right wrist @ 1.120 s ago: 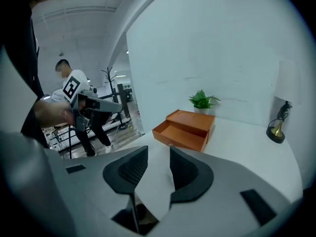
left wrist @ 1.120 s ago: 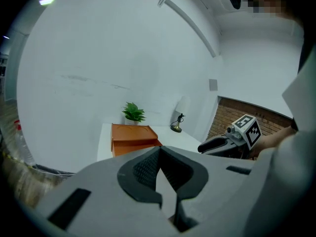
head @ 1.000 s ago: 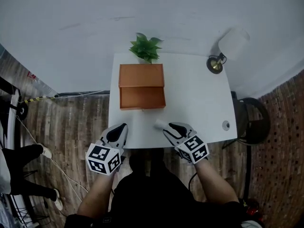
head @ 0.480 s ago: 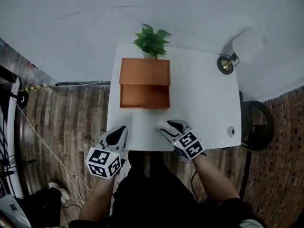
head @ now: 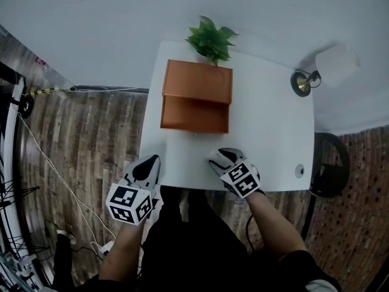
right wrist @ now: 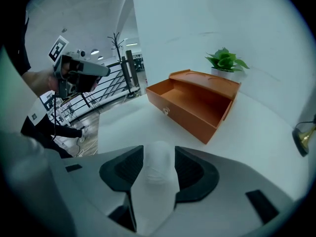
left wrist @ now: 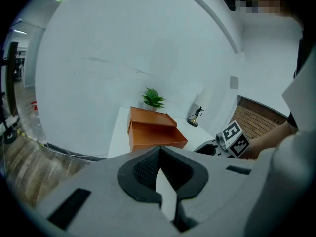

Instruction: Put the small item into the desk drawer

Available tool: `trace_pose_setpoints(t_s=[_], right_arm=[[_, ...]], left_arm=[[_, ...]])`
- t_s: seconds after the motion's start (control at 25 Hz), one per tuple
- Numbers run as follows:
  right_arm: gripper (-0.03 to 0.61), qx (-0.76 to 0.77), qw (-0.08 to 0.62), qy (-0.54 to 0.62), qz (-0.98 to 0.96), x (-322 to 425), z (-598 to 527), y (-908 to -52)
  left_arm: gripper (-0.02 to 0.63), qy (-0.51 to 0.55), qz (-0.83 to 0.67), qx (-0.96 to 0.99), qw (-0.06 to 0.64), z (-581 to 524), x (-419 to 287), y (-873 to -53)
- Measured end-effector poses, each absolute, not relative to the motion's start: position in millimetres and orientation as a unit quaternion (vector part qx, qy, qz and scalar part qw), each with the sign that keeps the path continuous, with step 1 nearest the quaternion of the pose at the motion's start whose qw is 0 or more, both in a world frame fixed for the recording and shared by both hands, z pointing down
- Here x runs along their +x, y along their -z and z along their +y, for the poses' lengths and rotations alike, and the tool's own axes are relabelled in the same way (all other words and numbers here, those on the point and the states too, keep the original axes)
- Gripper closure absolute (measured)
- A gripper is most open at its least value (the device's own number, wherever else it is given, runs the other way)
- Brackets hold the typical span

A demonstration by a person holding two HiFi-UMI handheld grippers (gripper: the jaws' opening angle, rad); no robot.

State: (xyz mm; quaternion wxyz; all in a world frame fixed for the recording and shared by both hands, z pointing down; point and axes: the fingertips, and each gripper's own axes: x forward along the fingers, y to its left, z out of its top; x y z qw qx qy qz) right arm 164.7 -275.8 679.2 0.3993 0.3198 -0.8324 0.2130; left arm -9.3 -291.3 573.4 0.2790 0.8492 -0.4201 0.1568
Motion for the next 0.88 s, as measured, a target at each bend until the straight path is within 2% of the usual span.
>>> trace_pose_setpoints(t_s=[0.44, 0.88], right_arm=[[0.388, 0.332, 0.457, -0.224, -0.795, 160, -272, -704], [0.403, 0.393, 0.422, -0.236, -0.782, 144, -266, -669]], left_arm=[[0.611, -0.153, -0.417, 0.851, 0.280, -287, -38, -570], [0.611, -0.141, -0.385, 0.875, 0.259, -285, -66, -547]])
